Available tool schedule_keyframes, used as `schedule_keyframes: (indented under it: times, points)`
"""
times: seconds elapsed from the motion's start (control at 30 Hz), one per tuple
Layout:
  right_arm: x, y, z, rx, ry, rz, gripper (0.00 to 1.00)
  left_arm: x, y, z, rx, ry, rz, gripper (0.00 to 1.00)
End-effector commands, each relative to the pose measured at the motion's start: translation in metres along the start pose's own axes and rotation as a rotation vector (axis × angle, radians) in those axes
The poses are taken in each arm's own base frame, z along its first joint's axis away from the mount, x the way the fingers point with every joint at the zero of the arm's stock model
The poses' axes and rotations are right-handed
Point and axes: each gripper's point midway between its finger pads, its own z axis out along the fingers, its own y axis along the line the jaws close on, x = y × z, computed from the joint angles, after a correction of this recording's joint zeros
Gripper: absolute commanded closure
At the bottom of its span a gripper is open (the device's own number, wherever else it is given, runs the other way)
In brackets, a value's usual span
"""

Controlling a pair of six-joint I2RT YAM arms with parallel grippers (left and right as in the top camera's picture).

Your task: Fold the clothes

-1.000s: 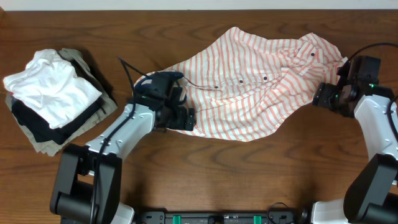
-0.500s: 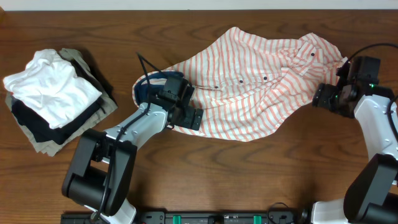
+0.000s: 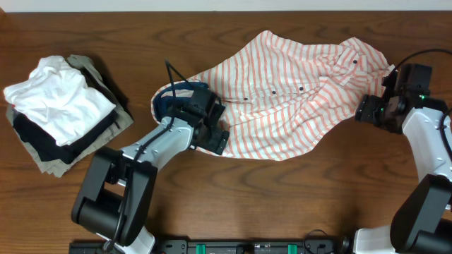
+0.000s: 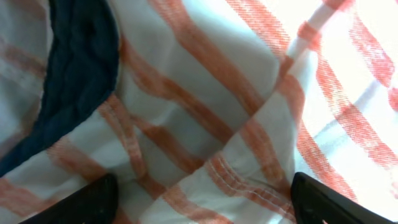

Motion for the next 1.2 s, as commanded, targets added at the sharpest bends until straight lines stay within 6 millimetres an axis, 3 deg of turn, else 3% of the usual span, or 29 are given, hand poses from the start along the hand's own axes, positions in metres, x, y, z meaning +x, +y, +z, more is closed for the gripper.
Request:
schedule_keyframes:
  times: [0.0, 0.13, 0.27, 0.43, 0.63, 0.97, 1.07, 1.17]
  points:
    - [-0.003, 0.0, -0.001, -0.004, -0.006, -0.01, 0.24, 0.002, -0.004, -0.008, 0.01, -0.013, 0.007, 0.1]
    - [-0.003, 0.0, -0.001, -0.004, -0.006, -0.011, 0.25, -0.009, -0.007, -0.028, 0.012, -0.08, 0.017, 0.1]
    - [-0.003, 0.0, -0.001, -0.004, -0.006, -0.011, 0.24, -0.012, -0.015, -0.034, 0.025, -0.097, 0.033, 0.1]
    - [-0.003, 0.0, -0.001, -0.004, -0.006, -0.01, 0.24, -0.009, -0.035, -0.03, 0.063, -0.085, 0.079, 0.09]
    - [-0.002, 0.0, -0.001, -0.004, -0.001, -0.01, 0.24, -0.016, -0.037, -0.024, 0.06, -0.108, 0.107, 0.09]
    - [0.002, -0.001, -0.001, -0.003, 0.012, -0.009, 0.25, -0.001, -0.033, 0.003, 0.058, -0.022, 0.108, 0.09]
    - [0.002, -0.001, -0.001, -0.002, 0.014, -0.009, 0.25, -0.001, -0.033, 0.003, 0.058, -0.023, 0.108, 0.16]
    - [0.003, -0.001, -0.001, -0.002, 0.016, -0.009, 0.26, -0.001, -0.033, 0.002, 0.058, -0.023, 0.107, 0.39]
